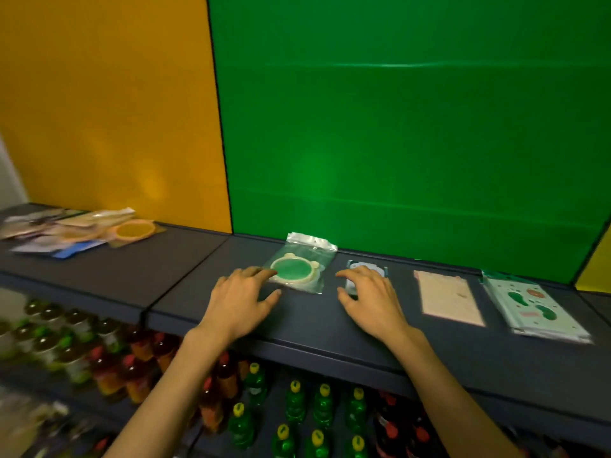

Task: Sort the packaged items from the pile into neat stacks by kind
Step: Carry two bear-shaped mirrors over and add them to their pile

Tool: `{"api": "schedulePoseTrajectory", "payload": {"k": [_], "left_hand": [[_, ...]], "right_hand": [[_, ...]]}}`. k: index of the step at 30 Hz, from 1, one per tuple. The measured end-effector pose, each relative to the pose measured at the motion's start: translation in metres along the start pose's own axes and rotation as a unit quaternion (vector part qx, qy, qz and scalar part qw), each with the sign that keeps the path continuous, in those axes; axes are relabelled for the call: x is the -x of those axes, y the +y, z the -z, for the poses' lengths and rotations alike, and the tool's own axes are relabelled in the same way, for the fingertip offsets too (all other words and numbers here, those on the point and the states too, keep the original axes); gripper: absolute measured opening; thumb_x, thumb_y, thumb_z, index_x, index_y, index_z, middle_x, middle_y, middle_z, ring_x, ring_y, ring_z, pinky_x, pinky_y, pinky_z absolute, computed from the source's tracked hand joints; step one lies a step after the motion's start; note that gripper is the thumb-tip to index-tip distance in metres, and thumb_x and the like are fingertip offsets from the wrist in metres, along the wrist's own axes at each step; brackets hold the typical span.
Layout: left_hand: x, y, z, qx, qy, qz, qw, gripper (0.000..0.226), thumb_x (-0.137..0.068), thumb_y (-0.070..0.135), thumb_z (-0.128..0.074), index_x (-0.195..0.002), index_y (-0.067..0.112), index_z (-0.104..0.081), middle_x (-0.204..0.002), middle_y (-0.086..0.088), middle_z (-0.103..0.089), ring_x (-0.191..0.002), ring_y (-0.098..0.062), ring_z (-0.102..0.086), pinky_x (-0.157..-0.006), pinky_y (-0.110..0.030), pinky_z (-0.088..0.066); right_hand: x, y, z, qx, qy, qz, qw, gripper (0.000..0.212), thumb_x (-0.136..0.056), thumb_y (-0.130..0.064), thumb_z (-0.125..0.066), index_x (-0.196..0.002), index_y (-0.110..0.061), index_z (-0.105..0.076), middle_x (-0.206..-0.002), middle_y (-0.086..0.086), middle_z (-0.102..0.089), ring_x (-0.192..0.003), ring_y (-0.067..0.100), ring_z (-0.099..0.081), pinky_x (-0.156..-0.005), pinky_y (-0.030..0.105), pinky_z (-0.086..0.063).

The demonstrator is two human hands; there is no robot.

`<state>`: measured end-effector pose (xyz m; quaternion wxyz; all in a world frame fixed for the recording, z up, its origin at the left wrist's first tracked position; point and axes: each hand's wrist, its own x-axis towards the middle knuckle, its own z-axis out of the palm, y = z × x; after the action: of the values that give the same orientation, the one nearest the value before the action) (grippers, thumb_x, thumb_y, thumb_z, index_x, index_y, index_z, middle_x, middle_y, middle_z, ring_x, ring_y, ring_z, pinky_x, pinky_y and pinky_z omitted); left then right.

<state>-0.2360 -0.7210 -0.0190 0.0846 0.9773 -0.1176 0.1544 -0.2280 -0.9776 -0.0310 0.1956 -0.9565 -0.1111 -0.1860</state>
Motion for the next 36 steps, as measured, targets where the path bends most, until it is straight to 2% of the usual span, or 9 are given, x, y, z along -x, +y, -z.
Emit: {"api": "schedulePoseTrajectory", "payload": {"k": [3,11,16,22,31,36], "left_hand": [[0.016,-0.059,0.012,-0.01,-0.002,0.011,1.0,0.052,-0.093,0.059,-0.041,-0.139,0.036,-0.049,-0.142,0.006,-0.053,-0.125,-0.023,-0.052,-0.096,-0.043,-0.046],[0.049,-0.2,0.047,-0.031,0.016,0.044,0.998,0.054,-0.095,0.061,-0.038,-0.142,0.036,-0.046,-0.143,0.007,-0.051,-0.125,-0.022,-0.05,-0.095,-0.042,-0.045],[0.063,-0.276,0.058,-0.044,0.024,0.073,0.996,0.053,-0.095,0.061,-0.036,-0.142,0.038,-0.044,-0.143,0.008,-0.051,-0.126,-0.02,-0.05,-0.096,-0.043,-0.044],[0.063,-0.367,0.061,-0.05,0.035,0.117,0.991,0.054,-0.094,0.062,-0.036,-0.142,0.038,-0.044,-0.143,0.007,-0.051,-0.125,-0.02,-0.051,-0.096,-0.043,-0.045],[0.022,-0.502,0.07,-0.071,0.02,0.128,0.989,0.053,-0.095,0.059,-0.039,-0.142,0.036,-0.045,-0.141,0.004,-0.054,-0.125,-0.021,-0.052,-0.097,-0.043,-0.043],[-0.007,-0.575,0.074,-0.076,0.013,0.12,0.99,0.05,-0.096,0.056,-0.04,-0.141,0.036,-0.047,-0.143,0.005,-0.052,-0.128,-0.021,-0.05,-0.098,-0.043,-0.043]], "right_hand": [[-0.015,-0.057,-0.028,-0.002,-0.002,0.024,1.0,0.037,-0.093,-0.034,-0.054,-0.129,-0.027,-0.06,-0.129,-0.003,-0.061,-0.116,0.021,-0.056,-0.095,0.038,-0.043],[-0.054,-0.2,-0.102,-0.016,-0.013,0.067,0.998,0.037,-0.094,-0.037,-0.053,-0.129,-0.028,-0.059,-0.127,-0.002,-0.061,-0.115,0.022,-0.057,-0.096,0.039,-0.044],[-0.08,-0.271,-0.141,-0.025,-0.023,0.082,0.996,0.036,-0.095,-0.039,-0.052,-0.129,-0.029,-0.058,-0.131,-0.004,-0.059,-0.12,0.02,-0.054,-0.098,0.04,-0.04],[-0.125,-0.337,-0.187,-0.02,-0.029,0.108,0.994,0.037,-0.094,-0.04,-0.053,-0.13,-0.028,-0.058,-0.131,-0.004,-0.059,-0.119,0.02,-0.055,-0.098,0.041,-0.043],[-0.21,-0.422,-0.263,-0.038,-0.023,0.103,0.994,0.032,-0.092,-0.038,-0.057,-0.122,-0.029,-0.062,-0.127,-0.003,-0.061,-0.113,0.022,-0.058,-0.091,0.04,-0.046],[-0.258,-0.461,-0.3,-0.048,-0.017,0.093,0.994,0.031,-0.091,-0.037,-0.058,-0.12,-0.028,-0.065,-0.125,-0.006,-0.063,-0.109,0.016,-0.06,-0.087,0.036,-0.049]]}}
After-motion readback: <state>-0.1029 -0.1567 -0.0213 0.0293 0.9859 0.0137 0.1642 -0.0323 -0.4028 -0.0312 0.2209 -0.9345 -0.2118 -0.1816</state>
